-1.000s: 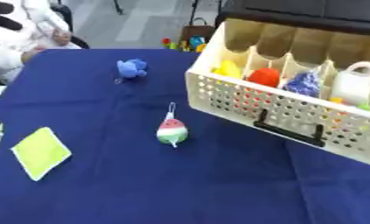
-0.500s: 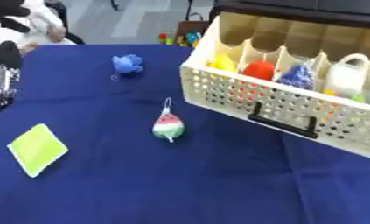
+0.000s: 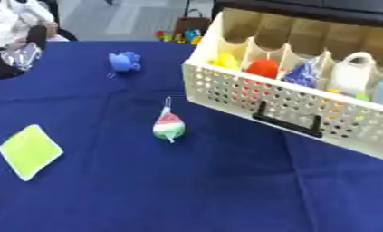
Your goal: Pick up objects from table and place into drawer.
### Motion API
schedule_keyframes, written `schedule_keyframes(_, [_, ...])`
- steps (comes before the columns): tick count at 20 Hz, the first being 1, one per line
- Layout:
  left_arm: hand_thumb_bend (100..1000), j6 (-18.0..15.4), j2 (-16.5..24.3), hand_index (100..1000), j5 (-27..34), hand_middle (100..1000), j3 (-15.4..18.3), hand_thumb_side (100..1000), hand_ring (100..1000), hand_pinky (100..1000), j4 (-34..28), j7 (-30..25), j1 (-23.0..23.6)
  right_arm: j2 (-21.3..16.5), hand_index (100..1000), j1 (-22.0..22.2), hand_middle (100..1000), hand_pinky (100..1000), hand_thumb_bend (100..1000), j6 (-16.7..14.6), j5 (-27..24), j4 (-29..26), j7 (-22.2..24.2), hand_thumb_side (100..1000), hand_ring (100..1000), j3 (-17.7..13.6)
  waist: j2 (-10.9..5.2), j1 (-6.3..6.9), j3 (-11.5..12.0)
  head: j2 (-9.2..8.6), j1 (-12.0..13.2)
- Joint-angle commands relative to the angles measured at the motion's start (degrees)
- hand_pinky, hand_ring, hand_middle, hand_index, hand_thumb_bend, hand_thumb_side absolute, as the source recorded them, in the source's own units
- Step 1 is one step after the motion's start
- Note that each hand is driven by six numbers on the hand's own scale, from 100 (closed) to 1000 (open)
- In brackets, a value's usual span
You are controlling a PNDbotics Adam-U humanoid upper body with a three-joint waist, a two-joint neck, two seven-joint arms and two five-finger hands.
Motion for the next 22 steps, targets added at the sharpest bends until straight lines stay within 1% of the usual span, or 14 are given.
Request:
schedule_keyframes(1, [100, 2.13, 4.73, 1000, -1.2, 899, -1.52, 659, 880, 732, 2.23, -2.72, -2.42, -1.48, 726, -0.26, 591, 550, 100, -0.87, -0.89, -0.52, -0.17, 612, 562, 0.22, -1.27, 0.09, -0.13, -0.65, 1.06])
schedule_keyframes(3, [100, 2.47, 5.73, 1000, -2.07, 914, -2.44, 688, 893, 743, 4.17, -4.51, -3.64, -1.59, 726, -0.14, 589, 551, 100, -0.9, -1.0, -0.52, 0.0, 613, 561, 0.31, -1.31, 0.24, -0.23, -0.77, 1.61])
schedule_keyframes(6, [118, 1.76, 6.08, 1000, -3.14, 927, -3.33, 708, 904, 754, 7.77, -7.18, -6.17, -1.63, 726, -0.08, 588, 551, 100, -0.91, -1.18, -0.52, 0.29, 613, 561, 0.52, -1.42, 0.43, -0.34, -1.02, 1.88])
schedule_keyframes(7, [155, 1.49, 5.97, 1000, -3.38, 937, -3.47, 728, 910, 761, 8.8, -8.1, -7.05, -1.64, 726, -0.07, 588, 551, 100, -0.92, -1.24, -0.52, 0.37, 612, 561, 0.56, -1.46, 0.48, -0.4, -1.09, 1.98])
schedule_keyframes(8, [173, 1.42, 5.79, 1000, -3.68, 946, -3.76, 755, 917, 767, 10.07, -9.02, -8.1, -1.68, 726, -0.09, 588, 551, 100, -0.96, -1.31, -0.52, 0.45, 612, 562, 0.63, -1.5, 0.55, -0.54, -1.15, 2.16])
schedule_keyframes(9, [202, 1.2, 5.55, 1000, -3.97, 955, -4.1, 797, 924, 773, 11.43, -9.93, -9.14, -1.7, 725, -0.09, 587, 551, 100, -1.0, -1.37, -0.52, 0.52, 612, 561, 0.68, -1.53, 0.59, -0.63, -1.18, 2.27])
schedule_keyframes(11, [231, 0.7, 4.92, 1000, -4.73, 963, -4.93, 848, 928, 776, 14.32, -11.78, -11.12, -1.74, 725, -0.08, 585, 552, 100, -1.06, -1.48, -0.52, 0.68, 613, 561, 0.79, -1.56, 0.74, -0.89, -1.26, 2.56])
schedule_keyframes(15, [311, -0.27, 2.63, 1000, -6.68, 975, -6.35, 904, 937, 784, 20.27, -15.46, -15.55, -1.77, 725, -0.12, 581, 552, 100, -1.14, -1.63, -0.52, 1.0, 615, 560, 1.03, -1.37, 1.09, -1.36, -1.54, 2.91])
schedule_keyframes(17, [377, -1.04, 1.13, 1000, -7.89, 980, -6.77, 933, 940, 786, 23.24, -17.29, -17.88, -1.78, 725, -0.19, 577, 553, 100, -1.21, -1.68, -0.52, 1.15, 616, 560, 1.15, -1.17, 1.23, -1.59, -1.76, 3.14])
schedule_keyframes(19, [391, -1.98, -0.4, 1000, -9.13, 977, -6.92, 937, 939, 785, 26.11, -19.05, -20.26, -1.77, 725, -0.22, 574, 553, 100, -1.27, -1.69, -0.52, 1.25, 616, 559, 1.21, -0.93, 1.33, -1.86, -2.03, 3.38])
schedule_keyframes(22, [393, -3.14, -2.96, 1000, -10.87, 979, -6.56, 945, 978, 809, 30.45, -21.73, -23.83, -1.75, 725, -0.3, 570, 554, 100, -1.37, -1.67, -0.52, 1.35, 617, 559, 1.33, -0.5, 1.43, -2.27, -2.62, 3.69])
